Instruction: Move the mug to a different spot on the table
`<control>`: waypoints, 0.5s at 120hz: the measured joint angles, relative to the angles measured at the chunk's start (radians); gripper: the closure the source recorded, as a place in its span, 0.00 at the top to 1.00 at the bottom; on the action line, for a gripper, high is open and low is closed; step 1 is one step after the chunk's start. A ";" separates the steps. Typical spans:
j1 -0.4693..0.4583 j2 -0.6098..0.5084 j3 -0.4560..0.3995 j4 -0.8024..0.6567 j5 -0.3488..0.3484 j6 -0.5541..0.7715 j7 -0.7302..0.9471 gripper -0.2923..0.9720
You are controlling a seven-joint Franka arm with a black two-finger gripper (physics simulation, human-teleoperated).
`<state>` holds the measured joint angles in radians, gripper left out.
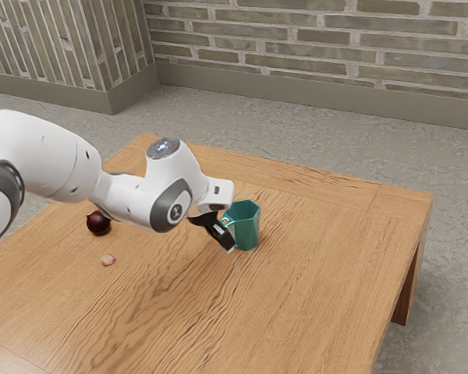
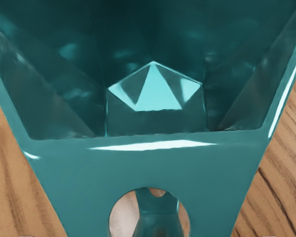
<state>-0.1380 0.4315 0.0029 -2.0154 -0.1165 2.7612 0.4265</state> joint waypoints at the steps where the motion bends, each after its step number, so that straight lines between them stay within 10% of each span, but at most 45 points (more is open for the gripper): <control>1: 0.000 0.001 0.000 0.000 -0.002 0.003 0.001 0.68; 60: -0.009 0.028 -0.007 0.002 -0.083 0.083 0.035 0.45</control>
<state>-0.1465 0.4595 -0.0043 -2.0132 -0.1991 2.8438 0.4610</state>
